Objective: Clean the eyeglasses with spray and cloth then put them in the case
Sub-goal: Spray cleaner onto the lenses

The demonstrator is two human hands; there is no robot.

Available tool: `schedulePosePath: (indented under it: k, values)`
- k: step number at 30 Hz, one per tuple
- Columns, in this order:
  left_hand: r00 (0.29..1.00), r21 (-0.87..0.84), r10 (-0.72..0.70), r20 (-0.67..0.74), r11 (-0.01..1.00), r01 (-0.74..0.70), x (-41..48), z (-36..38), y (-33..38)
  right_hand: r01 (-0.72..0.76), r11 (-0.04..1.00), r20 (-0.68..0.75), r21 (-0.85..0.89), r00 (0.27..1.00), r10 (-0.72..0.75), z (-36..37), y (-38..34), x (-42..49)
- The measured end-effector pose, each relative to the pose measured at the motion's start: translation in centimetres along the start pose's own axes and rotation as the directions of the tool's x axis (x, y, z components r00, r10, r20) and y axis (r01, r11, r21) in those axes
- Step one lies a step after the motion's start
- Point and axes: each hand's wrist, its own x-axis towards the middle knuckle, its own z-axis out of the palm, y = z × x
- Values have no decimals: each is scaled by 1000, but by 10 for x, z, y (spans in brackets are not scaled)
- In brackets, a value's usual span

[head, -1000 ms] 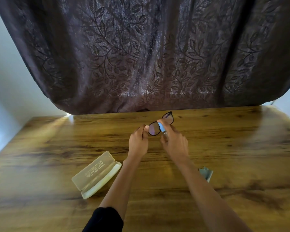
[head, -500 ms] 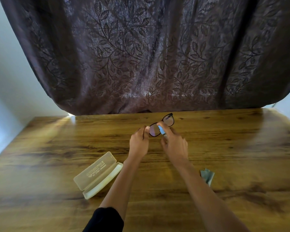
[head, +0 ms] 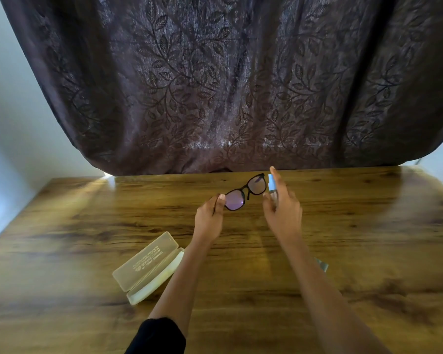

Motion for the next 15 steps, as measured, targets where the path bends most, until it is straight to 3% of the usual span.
schedulePosePath:
  k: [7, 15]
  values:
    - [999, 14, 20, 39, 1000, -21, 0, 2, -5, -102, 995, 128, -4, 987, 102, -1, 0, 3]
    - [999, 8, 12, 34, 1000, -12, 1, 0, -4, -120, 992, 212, -25, 970, 122, -7, -3, 1]
